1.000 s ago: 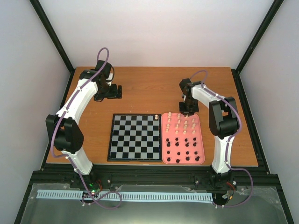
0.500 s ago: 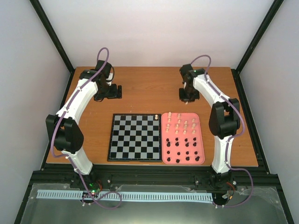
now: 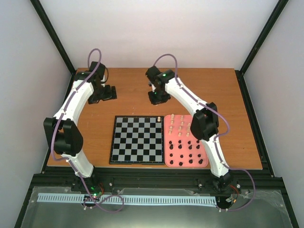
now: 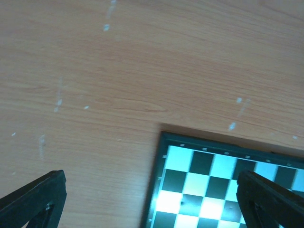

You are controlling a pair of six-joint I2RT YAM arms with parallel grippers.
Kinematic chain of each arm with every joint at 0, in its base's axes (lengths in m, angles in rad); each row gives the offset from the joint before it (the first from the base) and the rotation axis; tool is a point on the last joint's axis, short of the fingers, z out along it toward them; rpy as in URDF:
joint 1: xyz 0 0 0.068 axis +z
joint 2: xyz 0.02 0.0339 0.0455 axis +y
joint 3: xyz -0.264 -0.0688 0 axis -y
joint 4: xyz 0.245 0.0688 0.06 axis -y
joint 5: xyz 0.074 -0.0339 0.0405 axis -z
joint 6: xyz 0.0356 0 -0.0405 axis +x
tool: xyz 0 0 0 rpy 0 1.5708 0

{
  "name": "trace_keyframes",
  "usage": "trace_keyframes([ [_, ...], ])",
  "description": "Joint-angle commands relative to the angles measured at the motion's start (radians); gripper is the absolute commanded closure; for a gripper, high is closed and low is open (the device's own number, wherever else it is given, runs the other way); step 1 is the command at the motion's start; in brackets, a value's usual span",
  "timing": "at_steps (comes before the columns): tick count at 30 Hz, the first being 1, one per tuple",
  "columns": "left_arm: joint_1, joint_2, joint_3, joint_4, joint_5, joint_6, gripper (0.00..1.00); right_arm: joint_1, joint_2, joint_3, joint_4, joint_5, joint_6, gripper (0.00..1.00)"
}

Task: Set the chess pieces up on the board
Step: Place the chess piece on the chessboard.

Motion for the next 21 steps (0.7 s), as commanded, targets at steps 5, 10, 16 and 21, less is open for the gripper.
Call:
trace_keyframes([
  [5,0.084,-0.102,-0.084,-0.004,-0.030,-0.049,0.00,0.058,0.050,-0.009,-0.042,-0.043,-0.004,0.97],
  [10,0.083,-0.111,-0.103,0.005,-0.017,-0.048,0.00,0.098,0.069,-0.044,-0.039,-0.048,-0.015,0.97],
  [16,0.083,-0.117,-0.107,0.012,-0.007,-0.047,0.00,0.126,0.102,-0.044,-0.058,-0.035,-0.028,0.97],
  [21,0.083,-0.118,-0.113,0.016,0.004,-0.047,0.00,0.129,0.098,-0.076,-0.056,-0.015,-0.013,0.97],
])
